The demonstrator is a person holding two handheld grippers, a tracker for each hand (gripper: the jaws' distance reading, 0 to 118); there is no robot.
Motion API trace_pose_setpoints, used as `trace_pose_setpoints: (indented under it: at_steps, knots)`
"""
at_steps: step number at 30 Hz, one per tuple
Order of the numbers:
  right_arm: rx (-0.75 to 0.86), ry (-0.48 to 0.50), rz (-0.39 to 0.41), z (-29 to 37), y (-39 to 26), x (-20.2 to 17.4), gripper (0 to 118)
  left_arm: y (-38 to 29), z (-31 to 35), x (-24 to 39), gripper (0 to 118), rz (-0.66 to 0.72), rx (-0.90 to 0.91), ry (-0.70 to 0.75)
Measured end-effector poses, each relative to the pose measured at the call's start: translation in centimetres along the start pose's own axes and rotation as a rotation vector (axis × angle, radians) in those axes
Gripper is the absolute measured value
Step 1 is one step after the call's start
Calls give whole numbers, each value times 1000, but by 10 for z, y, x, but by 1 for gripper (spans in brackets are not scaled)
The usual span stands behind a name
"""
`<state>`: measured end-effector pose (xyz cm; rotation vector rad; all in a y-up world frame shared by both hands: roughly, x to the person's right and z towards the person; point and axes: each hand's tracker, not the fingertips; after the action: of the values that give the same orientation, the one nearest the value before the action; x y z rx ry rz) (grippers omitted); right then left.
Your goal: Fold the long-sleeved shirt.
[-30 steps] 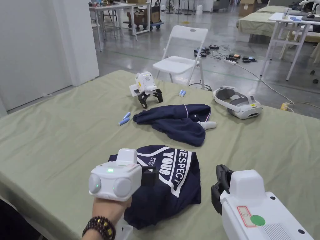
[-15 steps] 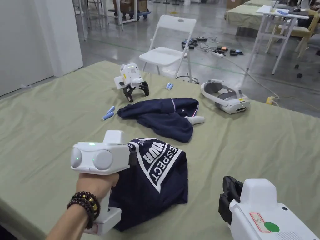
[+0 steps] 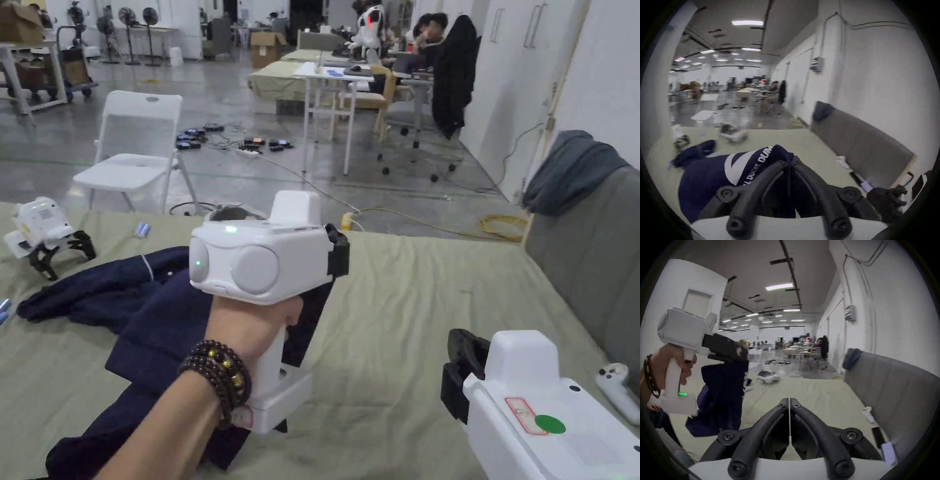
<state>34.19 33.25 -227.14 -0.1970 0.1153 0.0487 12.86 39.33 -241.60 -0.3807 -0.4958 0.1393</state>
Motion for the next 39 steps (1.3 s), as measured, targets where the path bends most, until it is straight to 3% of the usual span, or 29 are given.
trace_pose_setpoints:
  at_steps: [6, 9, 10, 12, 13, 14, 16, 19, 22, 26, 28, 31, 32, 36, 37, 38, 39]
  knots:
    - [-59, -165, -49, 5, -28, 76, 0, -114, -136, 87, 6, 56, -288, -210]
    - [-97, -206, -68, 14, -40, 96, 0, -192, -170, 101, 6, 98, -479, -171]
    - [-104, -207, -69, 16, -43, 99, 0, -206, -170, 101, 13, 103, -476, -182]
    - [-121, -213, -67, 18, -52, 105, 0, -217, -164, 97, 77, 46, -459, -165]
    - [-132, -215, -69, 15, -60, 108, 0, -216, -157, 95, 102, 2, -453, -152]
    - [-141, -213, -76, 13, -64, 108, 0, -212, -146, 91, 110, -41, -436, -152]
    - [-150, -197, -101, 13, -64, 105, 0, -184, -102, 91, 108, -82, -284, -160]
    - [-124, -150, -167, 14, -53, 88, 0, -159, -49, 69, 108, -144, -192, -157]
    - [-117, -112, -143, 18, -44, 66, 0, -155, 9, 50, 108, -230, -59, -8]
    - [-120, -69, -88, 22, -46, 42, 0, -160, 81, 24, 103, -177, 9, 146]
    - [-120, -57, -81, 25, -47, 33, 0, -168, 113, 14, 83, -101, 34, 210]
    - [-124, -30, -78, 24, -47, 25, 0, -180, 132, 1, 8, -39, 38, 317]
    - [-126, -25, -74, 24, -47, 23, 0, -182, 132, -3, 4, -49, 44, 345]
    - [-123, -29, -88, 20, -47, 23, 0, -177, 112, -25, 6, 2, -28, 326]
    - [-125, -24, -94, 19, -48, 24, 0, -176, 102, -33, 20, 5, -28, 331]
    - [-127, -25, -94, 19, -48, 25, 0, -175, 87, -44, 65, 21, -75, 331]
    - [-130, -29, -92, 18, -49, 26, 0, -176, 71, -55, 100, 34, -131, 338]
